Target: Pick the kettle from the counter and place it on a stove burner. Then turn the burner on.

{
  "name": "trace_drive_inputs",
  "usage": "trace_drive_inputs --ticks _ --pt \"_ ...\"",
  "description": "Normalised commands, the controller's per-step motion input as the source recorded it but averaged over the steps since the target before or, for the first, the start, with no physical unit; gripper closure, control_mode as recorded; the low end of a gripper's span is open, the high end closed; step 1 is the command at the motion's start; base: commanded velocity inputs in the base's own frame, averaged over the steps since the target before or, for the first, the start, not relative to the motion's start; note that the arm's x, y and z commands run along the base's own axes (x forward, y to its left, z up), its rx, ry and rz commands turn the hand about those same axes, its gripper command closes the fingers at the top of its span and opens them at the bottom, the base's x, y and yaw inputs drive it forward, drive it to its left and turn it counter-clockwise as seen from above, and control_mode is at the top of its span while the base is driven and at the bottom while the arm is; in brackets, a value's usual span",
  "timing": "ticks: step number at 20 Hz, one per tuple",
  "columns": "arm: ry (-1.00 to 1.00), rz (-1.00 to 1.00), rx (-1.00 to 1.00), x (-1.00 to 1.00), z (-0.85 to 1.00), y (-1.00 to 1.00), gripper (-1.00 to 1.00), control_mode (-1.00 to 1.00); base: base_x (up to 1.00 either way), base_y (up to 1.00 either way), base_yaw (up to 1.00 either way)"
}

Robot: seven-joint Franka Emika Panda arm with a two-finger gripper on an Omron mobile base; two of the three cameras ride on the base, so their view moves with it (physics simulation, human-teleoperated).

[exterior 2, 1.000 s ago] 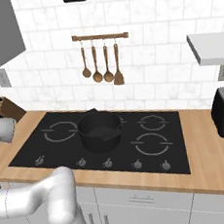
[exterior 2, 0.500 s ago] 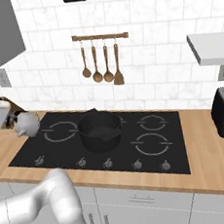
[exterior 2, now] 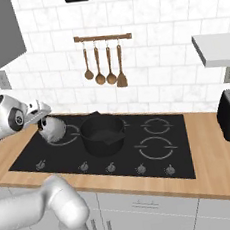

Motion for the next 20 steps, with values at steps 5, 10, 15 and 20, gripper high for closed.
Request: trace_drive_inputs --ticks 5,10,15,20 --pt "0.28 0.0 0.03 0.44 0.02 -0.07 1.0 -1.0 0.0 0.0 0.0" --pt "0.01 0.0 0.06 0.24 -0.01 0.0 1.0 -1.0 0.0 0.0 0.0" --pt "0.03 0.0 0.12 0.12 0.0 0.0 1.0 -1.0 0.0 0.0 0.0" --pt "0.0 0.0 0.0 0.36 0.0 0.0 1.0 -1.0 0.0 0.0 0.0"
